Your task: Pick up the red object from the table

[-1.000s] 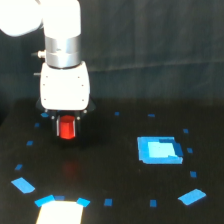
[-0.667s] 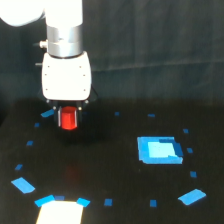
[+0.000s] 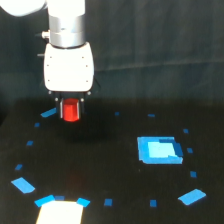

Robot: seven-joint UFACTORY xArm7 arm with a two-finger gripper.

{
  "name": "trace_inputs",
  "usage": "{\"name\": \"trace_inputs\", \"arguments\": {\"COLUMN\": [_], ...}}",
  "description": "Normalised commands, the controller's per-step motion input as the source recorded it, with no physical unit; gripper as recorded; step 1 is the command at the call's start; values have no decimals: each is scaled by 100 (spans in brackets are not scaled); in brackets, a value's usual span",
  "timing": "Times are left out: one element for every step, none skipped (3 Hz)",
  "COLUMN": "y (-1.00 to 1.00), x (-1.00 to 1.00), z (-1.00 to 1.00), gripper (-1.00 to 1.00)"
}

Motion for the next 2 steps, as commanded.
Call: {"name": "trace_inputs", "arguments": {"y": [0,-8], "x": [23,33], "z": [95,94], "gripper": [-100,-96]}}
